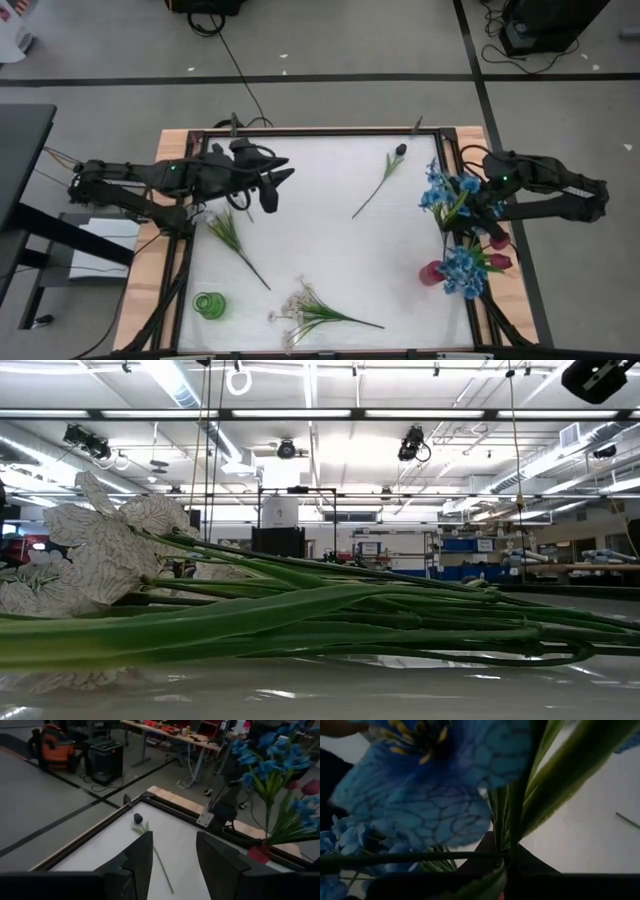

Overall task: Sort flowers into vase by color
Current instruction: Put the blue flowers into the red flower vase

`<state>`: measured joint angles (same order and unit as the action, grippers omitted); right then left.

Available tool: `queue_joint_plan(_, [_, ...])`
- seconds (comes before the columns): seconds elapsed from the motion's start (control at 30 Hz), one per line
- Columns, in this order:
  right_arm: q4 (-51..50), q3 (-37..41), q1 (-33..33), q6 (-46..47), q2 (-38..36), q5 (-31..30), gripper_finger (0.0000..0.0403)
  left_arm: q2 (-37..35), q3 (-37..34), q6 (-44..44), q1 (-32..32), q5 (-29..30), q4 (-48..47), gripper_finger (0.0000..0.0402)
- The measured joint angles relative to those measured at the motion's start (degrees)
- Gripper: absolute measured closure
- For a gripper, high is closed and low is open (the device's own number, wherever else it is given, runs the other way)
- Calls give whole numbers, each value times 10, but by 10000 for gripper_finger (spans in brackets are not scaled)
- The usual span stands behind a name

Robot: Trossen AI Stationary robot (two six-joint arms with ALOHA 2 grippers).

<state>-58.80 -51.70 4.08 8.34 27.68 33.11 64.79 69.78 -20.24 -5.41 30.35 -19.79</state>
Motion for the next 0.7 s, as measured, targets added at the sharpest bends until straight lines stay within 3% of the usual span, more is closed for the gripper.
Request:
queue_joint_plan(0.3, [5,1,-16,-114,0,11,395,3,0,-5,4,5,-23,246])
queue_joint_plan(0.7, [24,28,-44,-178,0,57,395,3,0,-15,4,5,-23,246])
